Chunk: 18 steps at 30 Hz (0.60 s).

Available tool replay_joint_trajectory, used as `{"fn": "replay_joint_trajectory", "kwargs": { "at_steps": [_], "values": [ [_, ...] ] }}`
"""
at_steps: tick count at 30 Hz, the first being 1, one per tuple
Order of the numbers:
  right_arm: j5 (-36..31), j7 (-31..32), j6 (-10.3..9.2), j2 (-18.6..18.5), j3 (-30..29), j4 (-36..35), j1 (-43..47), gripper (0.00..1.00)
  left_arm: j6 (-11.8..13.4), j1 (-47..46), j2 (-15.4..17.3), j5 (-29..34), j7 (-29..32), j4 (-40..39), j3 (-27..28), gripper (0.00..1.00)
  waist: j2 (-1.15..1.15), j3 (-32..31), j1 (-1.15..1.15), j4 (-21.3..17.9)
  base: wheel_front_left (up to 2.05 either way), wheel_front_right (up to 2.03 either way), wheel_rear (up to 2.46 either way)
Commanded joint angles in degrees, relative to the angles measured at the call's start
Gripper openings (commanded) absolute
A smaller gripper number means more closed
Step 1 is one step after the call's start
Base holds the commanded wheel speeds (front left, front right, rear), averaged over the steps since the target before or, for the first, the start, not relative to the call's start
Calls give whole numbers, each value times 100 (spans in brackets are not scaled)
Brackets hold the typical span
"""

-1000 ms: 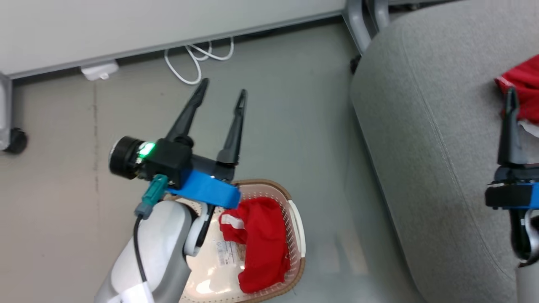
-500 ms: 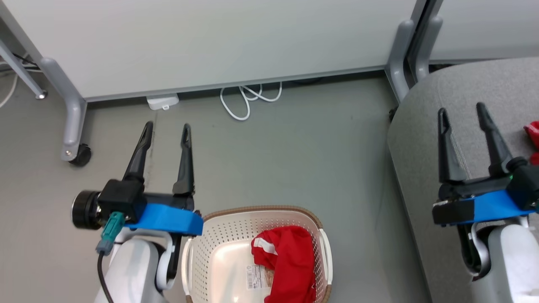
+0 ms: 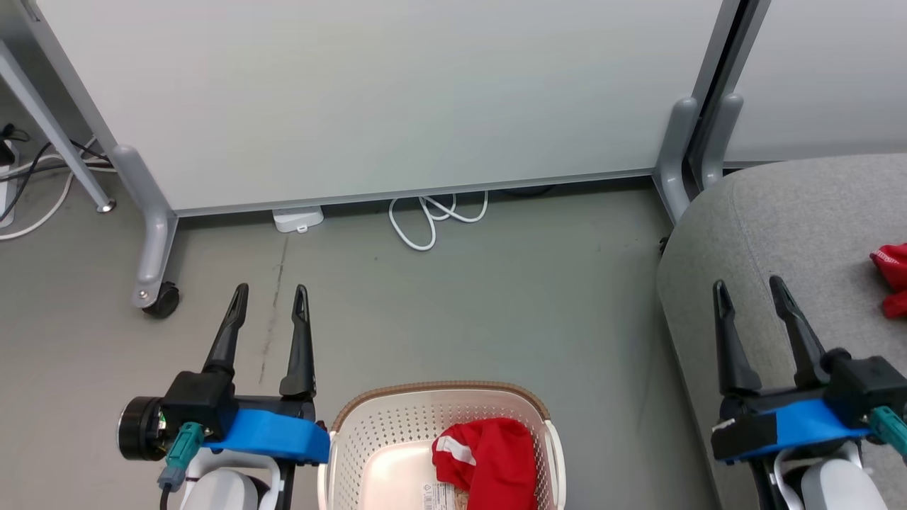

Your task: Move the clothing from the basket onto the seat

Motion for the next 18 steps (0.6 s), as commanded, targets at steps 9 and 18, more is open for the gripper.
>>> {"fn": "replay_joint_trajectory", "kwargs": {
  "at_steps": [9, 18],
  "values": [
    [112, -21, 1, 87, -77, 68, 483, 100, -80, 219, -31, 60, -15, 45, 83, 100, 0, -138, 1, -13, 0, 0, 0],
    [184, -20, 1, 101, -63, 169, 529, 100, -89, 298, -34, 5, -15, 95, 64, 100, 0, -164, 1, -53, 0, 0, 0]
  ]
}}
